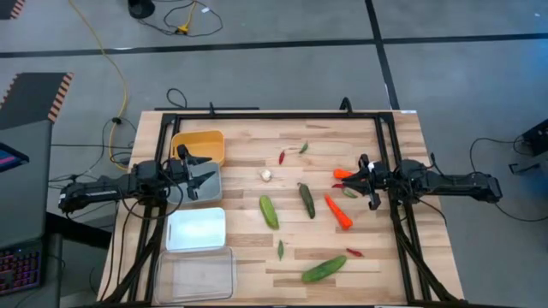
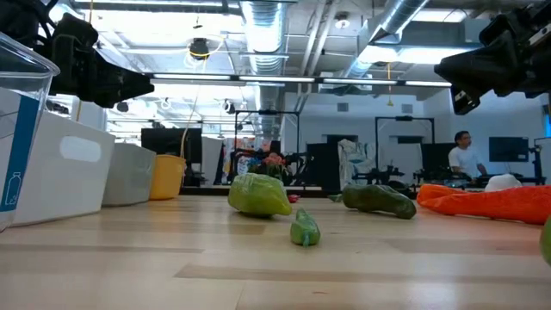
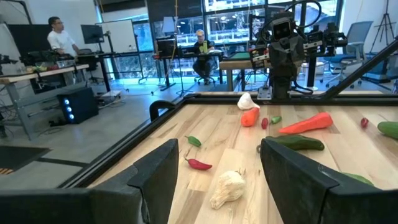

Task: Sort produce into baskets
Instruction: Put the top carrot into the orange bin

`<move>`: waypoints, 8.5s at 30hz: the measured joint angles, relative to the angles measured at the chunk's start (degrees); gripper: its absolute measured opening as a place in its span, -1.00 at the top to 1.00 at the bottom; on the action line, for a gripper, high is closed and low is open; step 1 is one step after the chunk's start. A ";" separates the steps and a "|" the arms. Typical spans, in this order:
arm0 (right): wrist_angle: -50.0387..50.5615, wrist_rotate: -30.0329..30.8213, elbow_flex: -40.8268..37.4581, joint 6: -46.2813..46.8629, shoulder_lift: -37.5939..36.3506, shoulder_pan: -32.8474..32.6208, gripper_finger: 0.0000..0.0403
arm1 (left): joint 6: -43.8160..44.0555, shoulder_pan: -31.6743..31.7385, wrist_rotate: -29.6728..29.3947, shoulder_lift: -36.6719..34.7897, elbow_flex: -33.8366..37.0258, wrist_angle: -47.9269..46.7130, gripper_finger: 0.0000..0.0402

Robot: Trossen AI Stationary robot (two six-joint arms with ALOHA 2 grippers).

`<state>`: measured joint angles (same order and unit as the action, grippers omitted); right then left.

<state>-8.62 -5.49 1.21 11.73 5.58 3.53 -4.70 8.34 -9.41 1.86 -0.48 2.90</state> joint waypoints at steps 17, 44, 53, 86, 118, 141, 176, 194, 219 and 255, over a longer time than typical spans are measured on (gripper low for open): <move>-0.04 1.66 0.00 0.28 0.00 -0.02 0.57 | 0.01 -0.02 -0.43 0.01 0.00 0.02 -0.07; 8.71 16.99 9.69 -4.60 4.66 0.00 -0.59 | 0.01 -0.01 -0.48 0.00 -0.01 0.04 -0.07; 33.29 23.97 24.47 -4.67 23.49 0.06 -0.59 | 0.01 0.00 -0.48 0.01 0.00 0.04 -0.07; 46.33 13.04 34.64 -6.38 72.48 15.44 -0.48 | 0.01 -0.01 -0.48 0.01 0.00 0.03 -0.07; 30.40 11.81 51.26 -16.14 75.14 15.22 0.03 | 1.79 -0.01 -0.52 0.01 -0.01 5.75 -0.07; -21.28 -0.71 52.63 -16.75 75.10 15.23 0.06 | 6.31 -0.02 -0.45 18.40 -0.95 31.55 -0.07; -27.89 -0.73 52.63 -16.72 75.41 7.95 0.05 | -7.11 -0.02 3.04 74.63 -40.05 37.33 -0.07; -30.94 -0.71 52.63 -16.75 75.41 3.14 0.05 | -8.25 -0.42 6.99 78.48 -44.53 37.81 -0.04; -24.05 0.08 52.63 -16.79 73.99 3.68 -0.27 | -8.24 -0.37 3.79 77.74 -44.45 32.82 0.61; 28.35 5.59 52.63 -14.69 67.15 7.06 -0.29 | 2.88 15.19 -10.62 57.67 -43.26 -54.91 0.62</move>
<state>19.73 0.10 53.84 -2.96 72.73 10.59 -1.83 23.53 -20.03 59.53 -43.74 -52.02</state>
